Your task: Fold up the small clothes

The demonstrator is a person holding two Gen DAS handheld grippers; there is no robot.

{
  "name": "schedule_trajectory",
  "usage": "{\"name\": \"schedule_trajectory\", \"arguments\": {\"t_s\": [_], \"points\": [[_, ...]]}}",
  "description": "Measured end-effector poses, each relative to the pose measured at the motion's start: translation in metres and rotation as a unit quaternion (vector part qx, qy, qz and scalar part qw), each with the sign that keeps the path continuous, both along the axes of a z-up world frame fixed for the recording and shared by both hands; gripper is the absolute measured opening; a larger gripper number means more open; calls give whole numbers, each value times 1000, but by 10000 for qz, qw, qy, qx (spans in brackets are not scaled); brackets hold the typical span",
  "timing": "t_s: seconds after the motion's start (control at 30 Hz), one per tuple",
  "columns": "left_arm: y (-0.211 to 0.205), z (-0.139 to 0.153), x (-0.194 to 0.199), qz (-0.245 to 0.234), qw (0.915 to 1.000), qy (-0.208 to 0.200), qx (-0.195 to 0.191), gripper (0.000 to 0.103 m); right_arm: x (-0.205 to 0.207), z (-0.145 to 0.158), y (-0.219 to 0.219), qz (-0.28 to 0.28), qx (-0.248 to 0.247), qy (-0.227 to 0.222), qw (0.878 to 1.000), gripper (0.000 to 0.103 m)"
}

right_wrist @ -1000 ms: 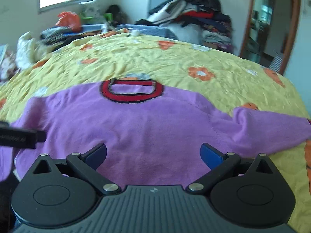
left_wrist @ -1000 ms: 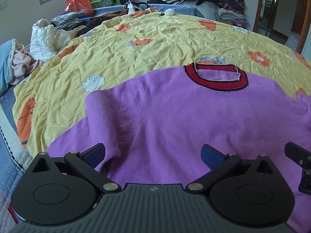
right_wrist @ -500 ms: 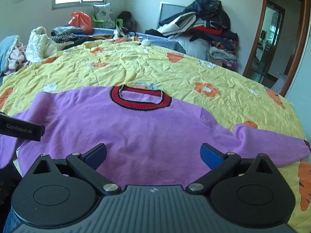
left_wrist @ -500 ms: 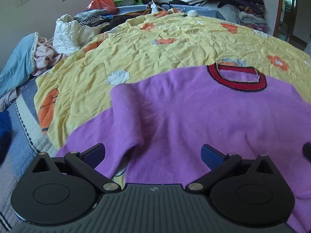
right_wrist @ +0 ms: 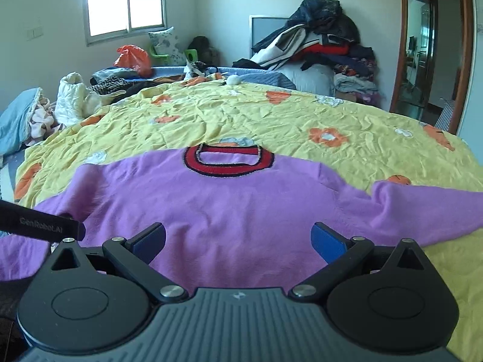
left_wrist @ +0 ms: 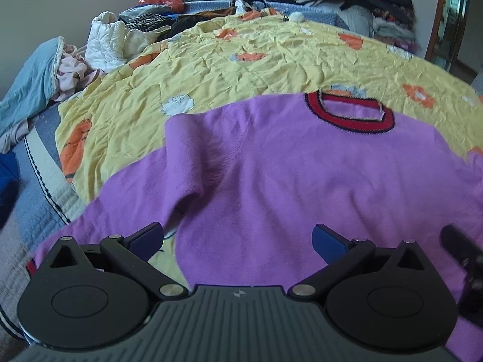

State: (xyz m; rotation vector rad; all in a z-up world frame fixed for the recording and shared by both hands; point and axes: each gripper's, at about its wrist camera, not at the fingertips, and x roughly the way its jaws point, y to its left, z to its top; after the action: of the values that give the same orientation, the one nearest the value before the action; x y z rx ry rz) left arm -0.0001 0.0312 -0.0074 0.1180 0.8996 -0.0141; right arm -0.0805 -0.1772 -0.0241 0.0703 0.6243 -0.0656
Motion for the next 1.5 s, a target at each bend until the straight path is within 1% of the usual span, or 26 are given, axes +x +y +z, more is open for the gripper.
{"name": "schedule_trajectory", "arguments": {"t_s": [0.17,0.23,0.3,0.5,0.6,0.63,0.67,0.7,0.77,0.83,0.9,0.93,1.0,1.07,1.1,1.17,1.2,1.27,1.33,1.4,1.43,1.47,1.5], "points": [[-11,-1,1,83,9997,-111,199,103,-2,-7,-8,2,27,-40,10000,103],[-14,-3,5,6,9998,-67,203,103,2,-11,-13,-6,-33,25,10000,103],[-17,-6,9,49,9997,-1,253,103,4,-15,-18,-68,-88,35,9999,103],[-22,-16,23,102,9997,99,182,103,15,-27,-35,68,42,133,9999,103],[-24,-17,27,131,9998,-131,121,103,18,-30,-42,-3,-127,140,9998,103],[-25,-17,29,192,9995,-236,125,103,18,-30,-47,-19,-174,66,9998,103],[-26,-16,29,224,9989,-397,100,103,17,-29,-54,-48,-111,-70,9999,103],[-28,-15,31,126,9987,-475,94,103,16,-27,-64,-90,-32,-186,9998,103],[-34,-15,37,-285,9986,-438,26,103,17,-25,-88,-331,74,-263,9991,103],[-37,-18,41,-543,9976,-392,-151,103,18,-27,-116,-454,108,-169,9988,103],[-39,-21,43,-827,9944,-364,-544,103,17,-29,-149,-723,153,-20,9973,103],[-40,-22,44,-891,9926,-300,-768,103,15,-31,-168,-940,141,24,9955,103],[-46,-26,48,-987,9892,-127,-1074,103,9,-37,-203,-1377,-27,156,9903,103],[-57,-30,51,-1131,9872,-42,-1126,103,4,-46,-239,-1849,-272,363,9817,103],[-62,-31,50,-1183,9874,-51,-1053,103,1,-50,-256,-2035,-346,412,9776,103],[-75,-34,48,-1274,9893,-44,-712,103,-7,-57,-291,-2414,-376,420,9688,103],[-82,-36,47,-1346,9896,-4,-507,103,-8,-60,-307,-2553,-319,451,9653,103],[-91,-40,44,-1592,9868,15,-295,103,-11,-66,-342,-2763,-94,495,9598,103],[-95,-42,39,-1604,9870,-72,-84,103,-13,-68,-369,-3028,-29,414,9521,103],[-96,-43,35,-1664,9860,-132,-7,103,-10,-73,-400,-3143,193,465,9480,103],[-97,-44,35,-1693,9855,-132,29,103,-10,-75,-413,-3181,344,387,9467,103],[-98,-44,35,-1713,9851,-149,92,103,-11,-77,-428,-3260,538,290,9434,103],[-98,-44,34,-1723,9847,-193,158,103,-10,-79,-441,-3338,770,311,9390,103]]}}
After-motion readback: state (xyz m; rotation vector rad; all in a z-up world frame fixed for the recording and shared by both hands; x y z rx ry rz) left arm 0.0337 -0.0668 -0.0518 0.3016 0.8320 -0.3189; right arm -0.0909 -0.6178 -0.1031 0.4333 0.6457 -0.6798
